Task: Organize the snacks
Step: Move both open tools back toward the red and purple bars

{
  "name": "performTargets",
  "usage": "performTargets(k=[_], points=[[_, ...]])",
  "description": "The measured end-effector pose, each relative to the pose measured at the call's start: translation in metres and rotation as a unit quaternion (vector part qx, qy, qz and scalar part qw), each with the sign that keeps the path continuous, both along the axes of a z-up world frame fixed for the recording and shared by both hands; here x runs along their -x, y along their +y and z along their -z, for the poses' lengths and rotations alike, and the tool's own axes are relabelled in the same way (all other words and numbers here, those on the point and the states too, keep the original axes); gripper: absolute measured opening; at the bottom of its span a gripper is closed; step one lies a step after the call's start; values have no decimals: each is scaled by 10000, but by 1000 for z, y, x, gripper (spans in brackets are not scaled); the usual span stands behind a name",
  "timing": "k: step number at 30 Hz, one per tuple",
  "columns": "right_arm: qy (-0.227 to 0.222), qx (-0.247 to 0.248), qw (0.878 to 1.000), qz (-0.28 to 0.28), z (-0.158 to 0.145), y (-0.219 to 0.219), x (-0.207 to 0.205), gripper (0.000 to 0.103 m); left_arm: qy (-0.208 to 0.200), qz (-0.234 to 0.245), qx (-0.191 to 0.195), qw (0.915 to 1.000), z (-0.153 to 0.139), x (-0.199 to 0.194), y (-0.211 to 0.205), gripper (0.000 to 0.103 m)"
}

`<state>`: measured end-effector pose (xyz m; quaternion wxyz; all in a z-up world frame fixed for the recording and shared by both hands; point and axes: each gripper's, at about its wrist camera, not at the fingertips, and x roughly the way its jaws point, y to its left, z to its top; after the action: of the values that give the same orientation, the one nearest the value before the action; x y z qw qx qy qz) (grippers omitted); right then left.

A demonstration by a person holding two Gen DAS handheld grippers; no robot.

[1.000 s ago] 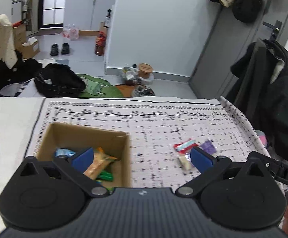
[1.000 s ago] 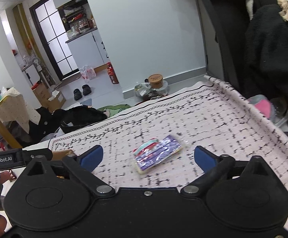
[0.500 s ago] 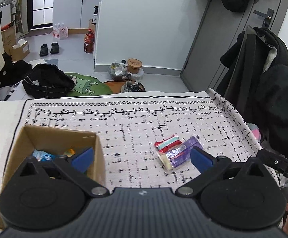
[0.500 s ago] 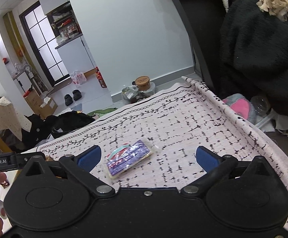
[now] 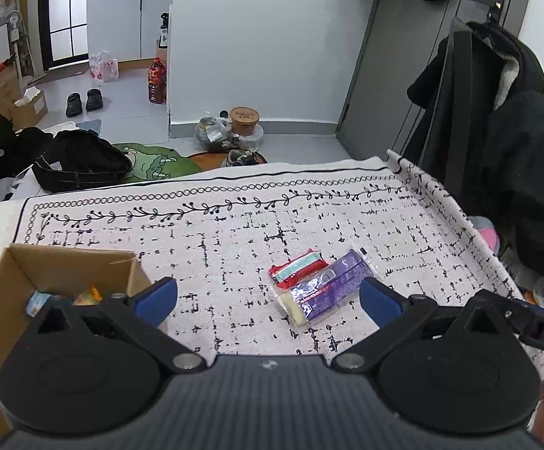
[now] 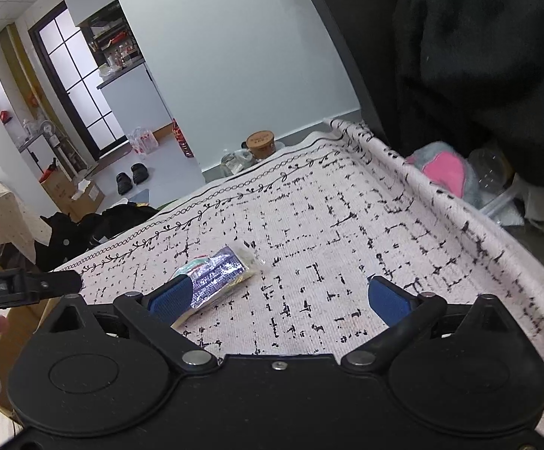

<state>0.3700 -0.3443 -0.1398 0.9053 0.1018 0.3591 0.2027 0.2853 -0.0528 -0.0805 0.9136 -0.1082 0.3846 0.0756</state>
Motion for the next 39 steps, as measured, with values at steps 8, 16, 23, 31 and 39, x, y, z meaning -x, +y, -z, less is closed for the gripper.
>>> performTargets(k=[8,16,23,31,39], points=[[55,-202,9996,-177,15,6,-11,95,218,-67,-147,9996,31,-25,-8,100],[173,-342,9989,-263,23,8,-20,95,440,-103,-383,9982,52,-47,-13,99],[346,-449,9981,-251,33,6,-28,94,650,-149,-482,9966,69,-65,-15,90],[475,-338,9978,-308,45,18,-34,93,757,-209,-642,9948,90,-83,-12,89],[601,-403,9969,-299,52,20,-38,93,849,-26,-639,9943,97,-91,-15,90]])
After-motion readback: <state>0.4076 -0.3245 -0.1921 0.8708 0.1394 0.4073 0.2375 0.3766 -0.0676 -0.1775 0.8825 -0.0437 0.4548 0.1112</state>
